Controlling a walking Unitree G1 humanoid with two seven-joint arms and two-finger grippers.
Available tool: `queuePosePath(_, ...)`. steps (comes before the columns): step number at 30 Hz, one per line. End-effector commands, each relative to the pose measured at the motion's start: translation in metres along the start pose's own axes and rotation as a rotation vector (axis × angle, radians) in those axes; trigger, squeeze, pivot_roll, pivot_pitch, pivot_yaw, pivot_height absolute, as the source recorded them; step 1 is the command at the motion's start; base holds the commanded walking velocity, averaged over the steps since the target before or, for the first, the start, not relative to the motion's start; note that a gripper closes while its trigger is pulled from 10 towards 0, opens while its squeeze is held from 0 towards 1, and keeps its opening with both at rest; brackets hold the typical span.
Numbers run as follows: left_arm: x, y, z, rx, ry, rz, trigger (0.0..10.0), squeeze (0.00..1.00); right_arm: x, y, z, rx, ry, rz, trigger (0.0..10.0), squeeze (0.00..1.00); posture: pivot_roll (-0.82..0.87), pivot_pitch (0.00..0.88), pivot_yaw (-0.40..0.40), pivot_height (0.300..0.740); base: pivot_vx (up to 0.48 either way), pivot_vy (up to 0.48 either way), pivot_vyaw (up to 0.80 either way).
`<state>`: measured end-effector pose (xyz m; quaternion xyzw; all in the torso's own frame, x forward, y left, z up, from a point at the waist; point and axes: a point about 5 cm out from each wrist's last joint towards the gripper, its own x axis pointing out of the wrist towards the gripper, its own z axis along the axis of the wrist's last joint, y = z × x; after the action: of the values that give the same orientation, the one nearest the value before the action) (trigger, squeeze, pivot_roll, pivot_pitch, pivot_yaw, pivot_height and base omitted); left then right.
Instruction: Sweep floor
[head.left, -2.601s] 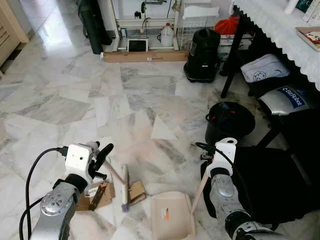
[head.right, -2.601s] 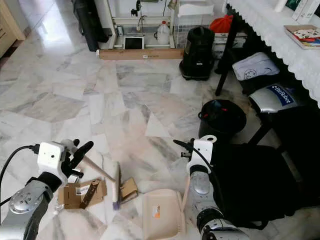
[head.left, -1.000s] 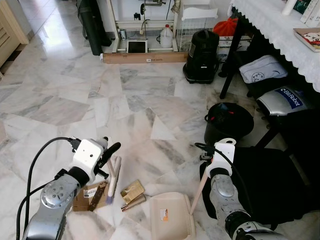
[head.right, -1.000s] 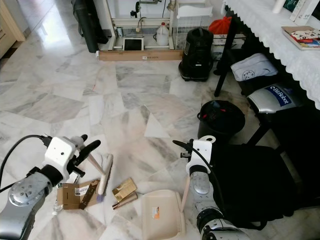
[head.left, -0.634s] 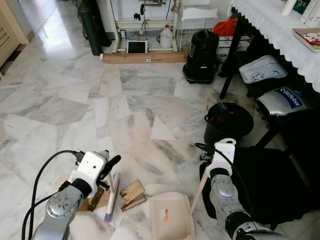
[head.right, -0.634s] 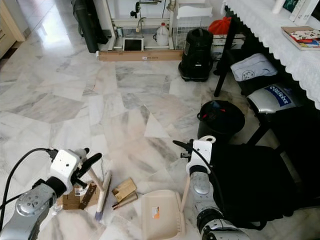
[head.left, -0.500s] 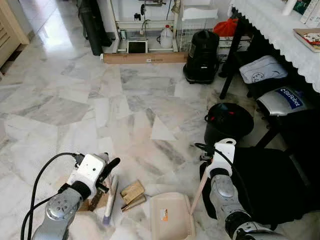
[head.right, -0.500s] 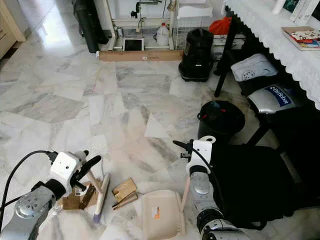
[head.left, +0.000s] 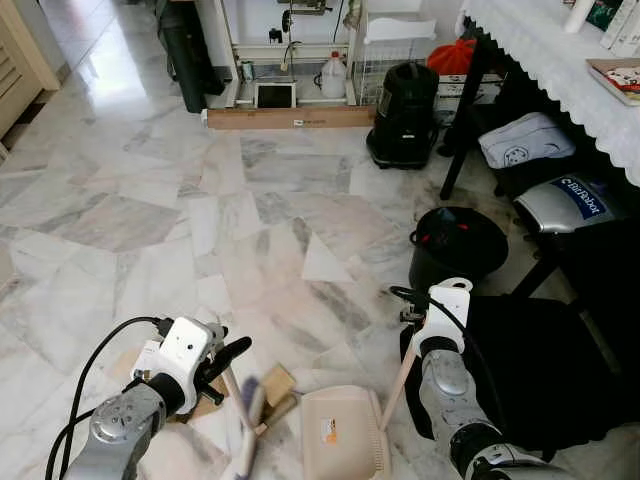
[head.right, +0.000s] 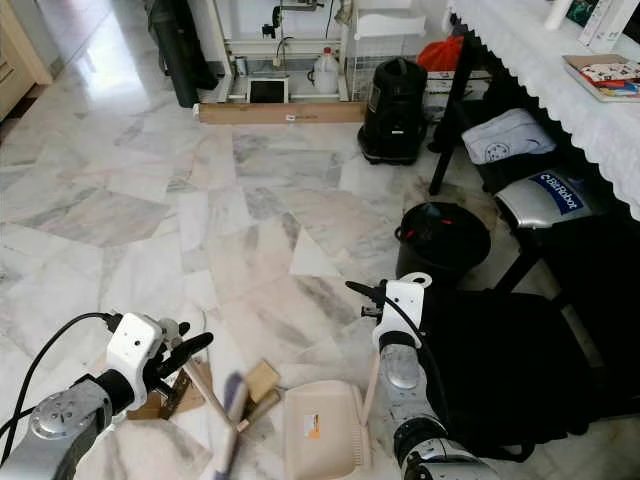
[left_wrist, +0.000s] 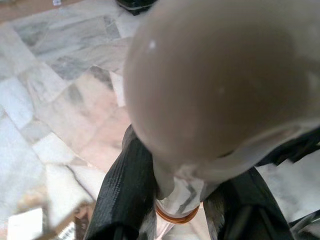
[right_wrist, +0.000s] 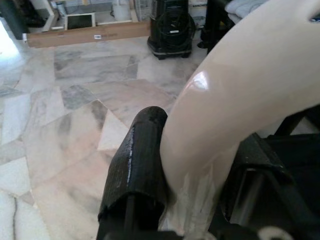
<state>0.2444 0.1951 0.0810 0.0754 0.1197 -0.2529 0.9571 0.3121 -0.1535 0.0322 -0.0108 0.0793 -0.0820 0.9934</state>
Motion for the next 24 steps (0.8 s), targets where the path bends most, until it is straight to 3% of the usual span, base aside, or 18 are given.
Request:
queuePosePath(1,-0.001,-0.005,-0.006,-0.086,0.029,-0.051,10.0,0.0,-0.007,-0.003,-0.017,-0.012,0.088,-0.016,10.0,0.0,0.09,0.106,0.002,0.74,0.0,0.0,0.0)
queuePosePath(12,-0.004,0.006,0.001,-0.212,0.001,-0.032,10.0,0.0,-0.006,-0.004,-0.017,-0.013,0.093,-0.019,10.0,0.0,0.09,0.097,-0.002,0.74,0.0,0.0,0.0)
queuePosePath(24,-0.001,0.001,0.011,-0.281,-0.024,-0.085,10.0,0.0,-0.006,-0.003,-0.016,-0.015,0.096,-0.016,10.0,0.0,0.09,0.097,-0.007,0.74,0.0,0.0,0.0)
